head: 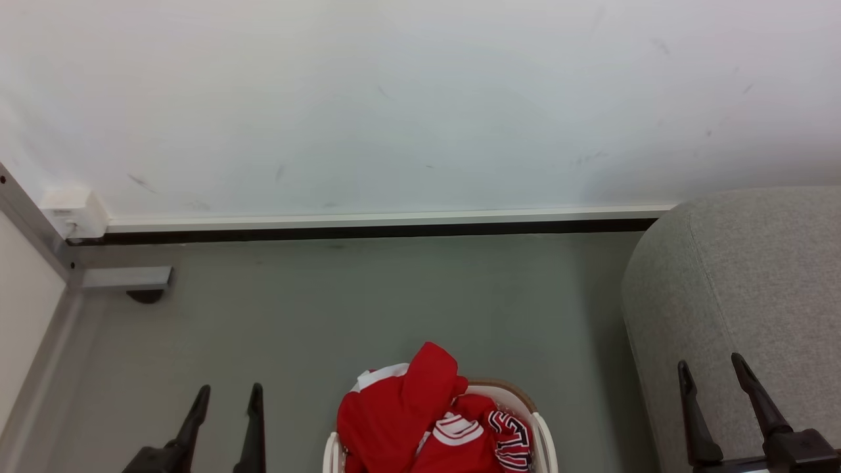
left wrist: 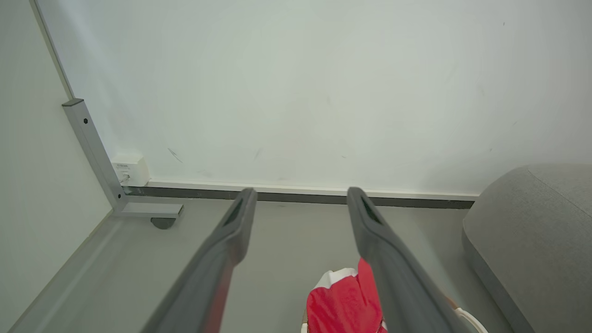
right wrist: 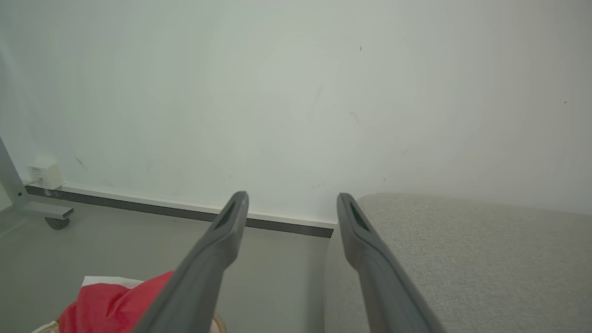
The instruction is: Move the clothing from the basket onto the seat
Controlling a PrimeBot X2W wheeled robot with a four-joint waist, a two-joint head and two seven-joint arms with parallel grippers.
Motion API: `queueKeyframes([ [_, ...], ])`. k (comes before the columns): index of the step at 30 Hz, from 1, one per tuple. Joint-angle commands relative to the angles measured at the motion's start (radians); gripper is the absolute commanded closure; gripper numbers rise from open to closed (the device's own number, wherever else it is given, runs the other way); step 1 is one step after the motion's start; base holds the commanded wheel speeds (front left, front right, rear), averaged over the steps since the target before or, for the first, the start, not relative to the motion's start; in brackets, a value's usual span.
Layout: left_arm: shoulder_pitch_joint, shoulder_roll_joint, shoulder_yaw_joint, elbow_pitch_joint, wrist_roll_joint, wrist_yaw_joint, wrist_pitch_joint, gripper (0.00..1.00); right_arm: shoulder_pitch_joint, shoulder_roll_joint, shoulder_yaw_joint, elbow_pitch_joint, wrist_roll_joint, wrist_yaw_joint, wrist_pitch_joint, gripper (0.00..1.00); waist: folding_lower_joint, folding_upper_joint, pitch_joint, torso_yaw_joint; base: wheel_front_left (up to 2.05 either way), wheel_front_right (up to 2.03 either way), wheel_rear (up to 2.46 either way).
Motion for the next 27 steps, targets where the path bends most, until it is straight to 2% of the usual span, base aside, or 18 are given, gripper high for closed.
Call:
queueKeyframes([
  [1, 0.008, 0.008, 0.002, 0.000, 0.031, -0.004, -0.010, 0.00, 0.004, 0.007, -0.006, -0.001, -0.027, -0.002, -0.007, 0.00, 0.0000, -0.0001, 0.005, -0.002, 0.00, 0.00, 0.00],
  [9, -0.033, 0.008, -0.013, -0.005, 0.042, -0.020, -0.008, 0.00, -0.032, 0.006, -0.003, -0.017, -0.021, -0.002, -0.007, 0.00, 0.0000, -0.0001, 0.062, -0.024, 0.00, 0.00, 0.00],
  [16, -0.112, 0.026, -0.058, 0.022, 0.055, -0.045, -0.008, 0.00, -0.092, 0.005, -0.010, -0.047, -0.008, -0.002, -0.006, 0.00, 0.0000, -0.0001, 0.165, -0.058, 0.00, 0.00, 0.00],
  [22, -0.222, 0.058, -0.151, 0.111, 0.058, -0.056, -0.008, 0.00, -0.164, 0.005, -0.005, -0.080, 0.016, -0.002, -0.005, 0.00, 0.0000, -0.0001, 0.284, -0.091, 0.00, 0.00, 0.00],
  [27, -0.329, 0.084, -0.271, 0.190, 0.044, -0.058, -0.008, 0.00, -0.228, 0.005, 0.010, -0.116, 0.040, -0.002, -0.005, 0.00, 0.0000, -0.0001, 0.397, -0.121, 0.00, 0.00, 0.00],
])
